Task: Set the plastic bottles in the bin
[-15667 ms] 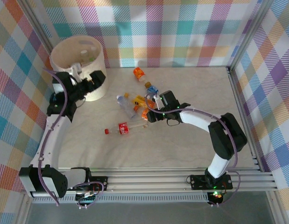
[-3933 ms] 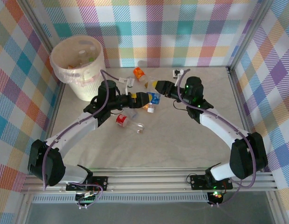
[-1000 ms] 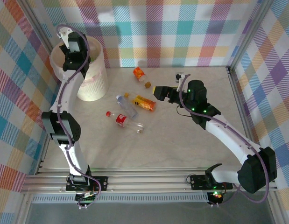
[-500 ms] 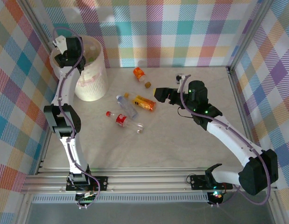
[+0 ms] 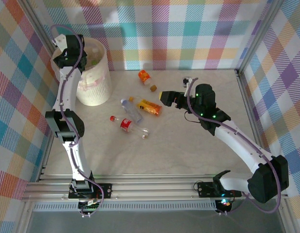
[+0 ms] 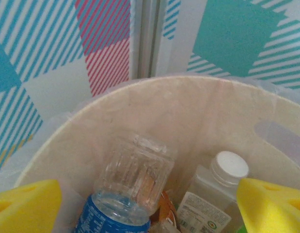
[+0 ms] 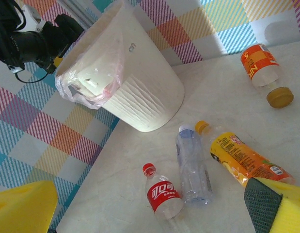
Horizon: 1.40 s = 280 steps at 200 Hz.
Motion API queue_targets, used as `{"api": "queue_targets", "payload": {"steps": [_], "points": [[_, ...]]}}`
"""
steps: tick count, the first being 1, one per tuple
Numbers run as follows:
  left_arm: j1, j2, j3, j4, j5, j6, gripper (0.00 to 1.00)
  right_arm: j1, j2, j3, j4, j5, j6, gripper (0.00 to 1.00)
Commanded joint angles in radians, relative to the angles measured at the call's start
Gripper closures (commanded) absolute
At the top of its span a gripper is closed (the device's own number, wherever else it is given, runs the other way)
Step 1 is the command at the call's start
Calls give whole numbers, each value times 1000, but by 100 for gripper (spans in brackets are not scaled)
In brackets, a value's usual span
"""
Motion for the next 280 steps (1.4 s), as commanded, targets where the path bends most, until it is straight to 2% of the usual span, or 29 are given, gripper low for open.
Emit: {"api": "queue_targets", "payload": {"steps": [1,37,75,136,176,194,208,230,247,263,280], "points": [[2,-72,24,-34,65,-34,6,4,-12,6,-8,22,-7,0],[-28,-124,-19,-45,142,-90,0,4,-3,5,-10,25,-9,0],[-78,-255,-217,45,219,-156,0,4,5,5,-9,20,-12,0],[-241,-610,-757,229,282,-335,0,4,8,-26,24,54,-7,0],[-390,-739,-1028,200,272,-431,0,4,25,-26,30,50,-9,0],[-446,-740,-1089,192,279,-296,0,5,28,-25,26,50,-15,0],[-477,-712,-1099,166,348,-139,0,4,27,-26,24,53,-22,0],[-540,-664,-1096,90,293,66,0,4,24,-27,15,57,-43,0],[-553,-641,-1101,69,389,217,0,4,22,-27,10,62,-54,0],[-556,-608,-1081,29,337,229,0,4,22,-27,11,65,-54,0],[-552,-549,-1013,-67,278,120,0,4,24,-26,9,65,-55,0]]}}
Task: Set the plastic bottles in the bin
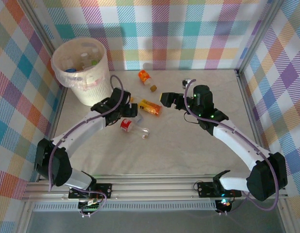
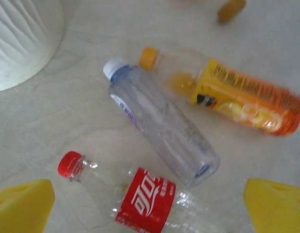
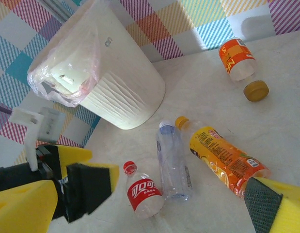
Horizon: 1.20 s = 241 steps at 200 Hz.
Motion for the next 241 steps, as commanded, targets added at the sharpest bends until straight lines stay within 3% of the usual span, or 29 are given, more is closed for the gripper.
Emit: {"api": "queue_targets", "payload": {"steps": [1,54,75,116,167,241], "points": [[-1,67,77,-142,-60,3,0,4,0,-5,15,11,-27,0],[26,150,-5,-44,47,-559,0,4,8,3,7,7,-31,0],[50,178,-68,22,64,-710,0,4,1,10,-19,7,-47,0],[65,205,-145,143,42,-838,2,4,-21,-10,-43,25,-68,0],[72,267,-227,315,136,-929,12,4,-19,-10,-51,31,-68,0],[72,242,-282,373,117,-917,37,4,-6,5,-56,25,-67,0]]}}
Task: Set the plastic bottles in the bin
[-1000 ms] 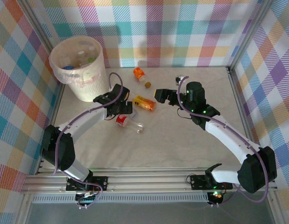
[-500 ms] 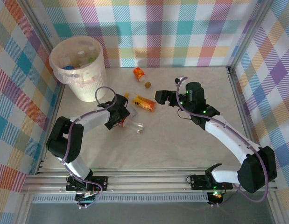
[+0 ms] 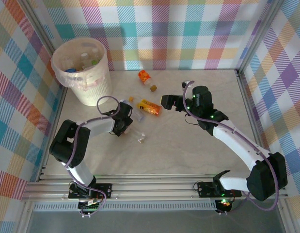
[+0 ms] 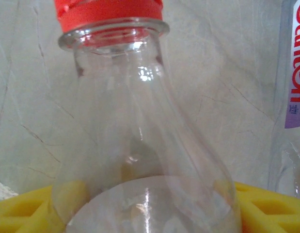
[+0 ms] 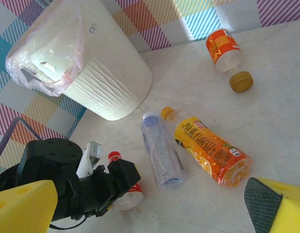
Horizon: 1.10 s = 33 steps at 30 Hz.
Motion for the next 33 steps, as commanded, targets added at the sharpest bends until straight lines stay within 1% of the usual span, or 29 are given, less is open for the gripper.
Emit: {"api": "queue_targets", "payload": {"steps": [1,7,12,15,19,22,27,29,33], "points": [[5,6,-33,107,31,0,38,4,-5,12,-4,2,-18,0],[3,-87,-53,106,-17,68,45,4,13,24,-2,-7,-12,0],[3,-202,-107,142,-72,123,46,5,28,33,-1,-23,-3,0],[3,-277,-137,171,-97,179,47,4,33,33,5,-33,-6,0],[2,-384,-175,235,-112,291,47,4,39,30,41,-112,-45,0],[5,-457,-194,290,-91,373,47,7,42,30,73,-188,-64,0],[9,-557,-197,398,1,526,47,43,48,39,93,-261,-145,0],[10,-584,-178,412,31,588,48,72,53,49,83,-273,-197,0],[17,-625,-144,431,29,668,47,118,61,62,80,-267,-255,0]]}}
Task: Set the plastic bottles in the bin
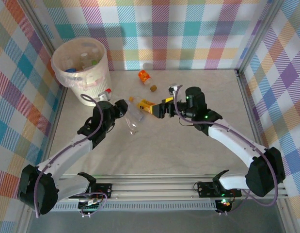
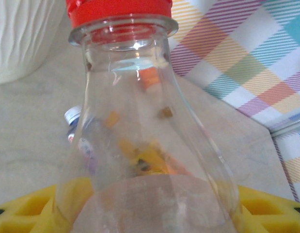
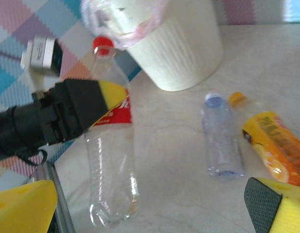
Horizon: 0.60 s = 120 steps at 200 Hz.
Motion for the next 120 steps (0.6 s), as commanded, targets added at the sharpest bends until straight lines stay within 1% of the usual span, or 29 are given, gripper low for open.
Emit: {"api": "queue_targets", "payload": {"steps": [1,23,34,57,80,120], "points": [[21,-45,44,84,26,144,48,32,15,42,33,-39,-98,0],[44,-59,78,130,60,231,46,50,16,53,27,-47,-122,0],[57,-55,114,126,83,289,46,55,15,59,14,-45,-136,0],[77,-35,237,79,98,408,46,59,4,66,-16,-20,-157,0],[99,-5,342,60,115,508,46,57,-13,51,-7,-1,-159,0],[151,85,537,32,125,639,46,59,-31,35,7,26,-156,0]]}}
